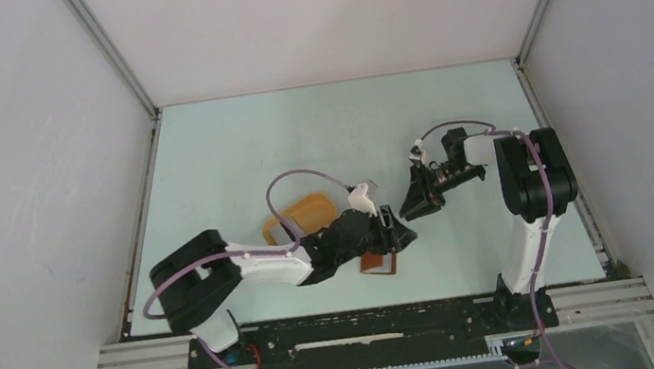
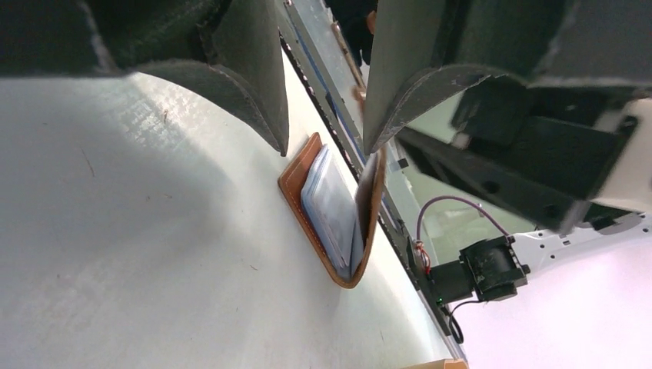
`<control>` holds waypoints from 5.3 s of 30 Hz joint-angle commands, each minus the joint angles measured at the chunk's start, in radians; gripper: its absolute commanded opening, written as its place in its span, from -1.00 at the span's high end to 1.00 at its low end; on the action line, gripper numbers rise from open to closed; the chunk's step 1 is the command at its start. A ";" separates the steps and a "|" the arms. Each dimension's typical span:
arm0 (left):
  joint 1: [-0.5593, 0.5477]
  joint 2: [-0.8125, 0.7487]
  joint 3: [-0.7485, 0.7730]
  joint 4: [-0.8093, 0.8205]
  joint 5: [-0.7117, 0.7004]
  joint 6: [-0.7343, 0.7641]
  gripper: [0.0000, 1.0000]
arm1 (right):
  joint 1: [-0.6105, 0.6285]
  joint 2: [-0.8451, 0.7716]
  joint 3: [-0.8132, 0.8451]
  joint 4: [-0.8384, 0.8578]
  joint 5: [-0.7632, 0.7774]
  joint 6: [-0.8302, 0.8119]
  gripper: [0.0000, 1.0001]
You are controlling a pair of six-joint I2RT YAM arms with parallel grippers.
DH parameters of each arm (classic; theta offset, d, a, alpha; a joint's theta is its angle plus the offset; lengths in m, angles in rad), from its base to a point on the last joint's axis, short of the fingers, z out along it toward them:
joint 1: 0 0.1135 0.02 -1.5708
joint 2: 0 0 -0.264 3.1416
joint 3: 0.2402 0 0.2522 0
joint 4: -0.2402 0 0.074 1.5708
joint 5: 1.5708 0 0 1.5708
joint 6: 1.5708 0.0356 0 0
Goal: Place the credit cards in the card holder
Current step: Close the card holder at the center of the board.
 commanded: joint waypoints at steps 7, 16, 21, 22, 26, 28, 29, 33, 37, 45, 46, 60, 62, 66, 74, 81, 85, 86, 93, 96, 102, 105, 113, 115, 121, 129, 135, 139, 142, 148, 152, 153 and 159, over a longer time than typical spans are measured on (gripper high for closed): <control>0.007 -0.431 -0.148 -0.130 -0.052 0.186 -0.25 | 0.012 -0.127 -0.001 0.004 0.003 -0.039 0.06; 0.016 -0.623 -0.369 -0.272 -0.250 0.144 -0.21 | 0.122 -0.217 0.038 -0.048 0.037 -0.154 0.28; 0.017 -0.524 -0.371 -0.191 -0.224 0.148 -0.21 | 0.240 -0.303 0.057 -0.080 0.073 -0.240 0.46; 0.018 -0.488 -0.356 -0.186 -0.218 0.155 -0.21 | 0.268 -0.319 0.057 -0.077 0.093 -0.247 0.46; 0.020 -0.357 -0.278 -0.192 -0.194 0.181 -0.11 | 0.357 -0.339 0.057 -0.055 0.183 -0.244 0.47; 0.019 -0.308 -0.239 -0.222 -0.196 0.188 -0.08 | 0.373 -0.326 0.057 -0.047 0.210 -0.231 0.48; 0.018 -0.287 -0.228 -0.227 -0.195 0.189 -0.07 | 0.376 -0.316 0.056 -0.044 0.221 -0.226 0.48; 0.012 -0.227 -0.192 -0.236 -0.181 0.192 -0.08 | 0.394 -0.277 0.056 -0.031 0.273 -0.204 0.50; 0.004 -0.174 -0.143 -0.273 -0.167 0.194 -0.10 | 0.434 -0.252 0.061 -0.036 0.341 -0.204 0.50; 0.002 -0.145 -0.125 -0.303 -0.189 0.176 -0.12 | 0.445 -0.169 0.075 -0.075 0.520 -0.199 0.52; 0.002 -0.147 -0.127 -0.303 -0.192 0.169 -0.13 | 0.444 -0.157 0.075 -0.081 0.532 -0.197 0.53; 0.054 -0.137 -0.314 0.062 -0.010 -0.079 -0.45 | 0.432 -0.063 0.088 -0.119 0.621 -0.208 0.59; 0.057 -0.102 -0.320 0.128 0.018 -0.110 -0.45 | 0.430 -0.058 0.088 -0.122 0.624 -0.209 0.59; 0.061 -0.028 -0.313 0.217 0.057 -0.165 -0.44 | 0.419 -0.052 0.089 -0.129 0.619 -0.211 0.60; 0.074 0.061 -0.302 0.260 0.066 -0.192 -0.25 | 0.404 -0.044 0.091 -0.143 0.600 -0.219 0.63; 0.091 0.140 -0.276 0.330 0.082 -0.176 0.49 | 0.399 -0.046 0.097 -0.155 0.576 -0.225 0.63; 0.092 0.117 -0.276 0.333 0.082 -0.105 0.99 | 0.380 -0.082 0.107 -0.175 0.522 -0.238 0.59; 0.092 0.093 -0.285 0.329 0.079 -0.080 1.00 | 0.369 -0.102 0.114 -0.186 0.492 -0.248 0.57; 0.046 -0.227 -0.251 -0.051 -0.099 0.284 1.00 | 0.226 -0.413 0.138 -0.281 0.207 -0.401 0.35; -0.014 -0.358 -0.182 -0.242 -0.247 0.504 1.00 | 0.139 -0.543 0.138 -0.309 0.087 -0.457 0.27; -0.140 -0.403 -0.084 -0.334 -0.441 0.944 1.00 | 0.007 -0.649 0.115 -0.305 -0.011 -0.470 0.24; -0.202 -0.355 -0.032 -0.341 -0.572 1.133 1.00 | -0.021 -0.641 0.113 -0.314 -0.032 -0.468 0.24; -0.299 -0.015 0.180 -0.445 -0.867 1.389 1.00 | -0.055 -0.616 0.112 -0.310 -0.014 -0.445 0.24; -0.323 0.064 0.210 -0.438 -0.867 1.416 1.00 | -0.064 -0.609 0.112 -0.311 -0.011 -0.444 0.24; -0.370 0.186 0.262 -0.458 -0.794 1.372 0.67 | -0.088 -0.601 0.112 -0.325 -0.026 -0.453 0.24; -0.372 0.101 0.250 -0.547 -0.634 1.104 -0.40 | -0.088 -0.590 0.112 -0.330 -0.018 -0.464 0.24; -0.371 -0.095 0.162 -0.484 -0.548 0.890 -0.52 | -0.088 -0.650 0.093 -0.281 0.049 -0.502 0.11; -0.370 -0.277 0.027 -0.344 -0.527 0.815 -0.56 | -0.088 -0.699 0.091 -0.251 0.027 -0.550 0.05; -0.363 -0.391 -0.076 -0.258 -0.540 0.742 -0.66 | -0.069 -0.733 0.091 -0.220 0.001 -0.621 -0.09; -0.269 -0.578 -0.296 -0.081 -0.431 0.521 -0.66 | 0.051 -0.691 0.090 -0.390 -0.077 -1.199 -0.87; -0.200 -0.674 -0.459 0.067 -0.383 0.378 -0.61 | 0.181 -0.595 0.116 -0.336 -0.005 -1.224 -0.97; -0.194 -0.694 -0.495 0.091 -0.386 0.360 -0.59 | 0.218 -0.562 0.133 -0.333 0.024 -1.234 -0.98; -0.182 -0.765 -0.631 0.184 -0.394 0.278 -0.47 | 0.383 -0.316 0.282 -0.380 0.216 -1.289 -0.85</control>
